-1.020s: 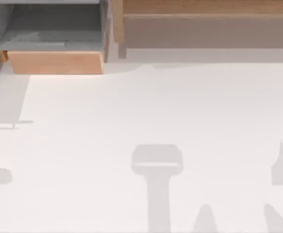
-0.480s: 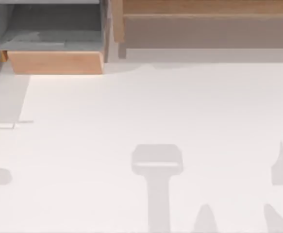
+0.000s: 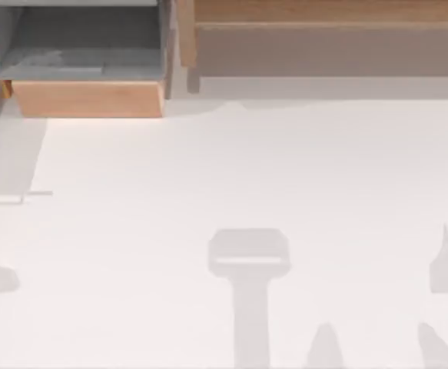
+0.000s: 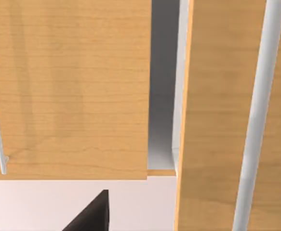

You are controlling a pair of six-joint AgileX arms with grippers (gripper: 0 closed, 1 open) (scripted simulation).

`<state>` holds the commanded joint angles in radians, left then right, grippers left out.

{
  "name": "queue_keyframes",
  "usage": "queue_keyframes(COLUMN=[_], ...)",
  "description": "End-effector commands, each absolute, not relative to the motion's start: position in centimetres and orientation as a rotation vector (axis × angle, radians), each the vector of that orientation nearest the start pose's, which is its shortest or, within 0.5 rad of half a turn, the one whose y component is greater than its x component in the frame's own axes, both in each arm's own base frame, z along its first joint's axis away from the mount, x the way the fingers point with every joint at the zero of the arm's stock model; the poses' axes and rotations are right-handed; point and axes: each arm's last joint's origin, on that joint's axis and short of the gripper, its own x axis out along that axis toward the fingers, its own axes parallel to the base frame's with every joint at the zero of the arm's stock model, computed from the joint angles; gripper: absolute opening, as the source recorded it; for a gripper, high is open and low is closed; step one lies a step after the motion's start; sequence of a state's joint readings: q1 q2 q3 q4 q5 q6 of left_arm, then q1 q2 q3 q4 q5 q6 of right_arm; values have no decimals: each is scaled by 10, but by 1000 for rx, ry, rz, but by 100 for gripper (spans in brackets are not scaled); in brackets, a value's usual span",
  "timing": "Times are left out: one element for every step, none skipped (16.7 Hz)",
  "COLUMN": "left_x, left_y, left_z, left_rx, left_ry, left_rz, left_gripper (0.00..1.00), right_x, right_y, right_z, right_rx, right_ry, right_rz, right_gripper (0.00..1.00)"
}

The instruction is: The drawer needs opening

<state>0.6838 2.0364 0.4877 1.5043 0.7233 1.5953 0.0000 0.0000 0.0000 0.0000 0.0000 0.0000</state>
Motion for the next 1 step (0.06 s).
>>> queue_keyframes(left_x=[245], left_y=[175], left_z=[88], left_rx=[1556], left_ry=[6], left_rz=[-33], left_gripper=[100], right_x=[106], right_y=[-1], right_z=[160], right_rx=[0], right_ry=[0], right_rz=[0], right_gripper=[100])
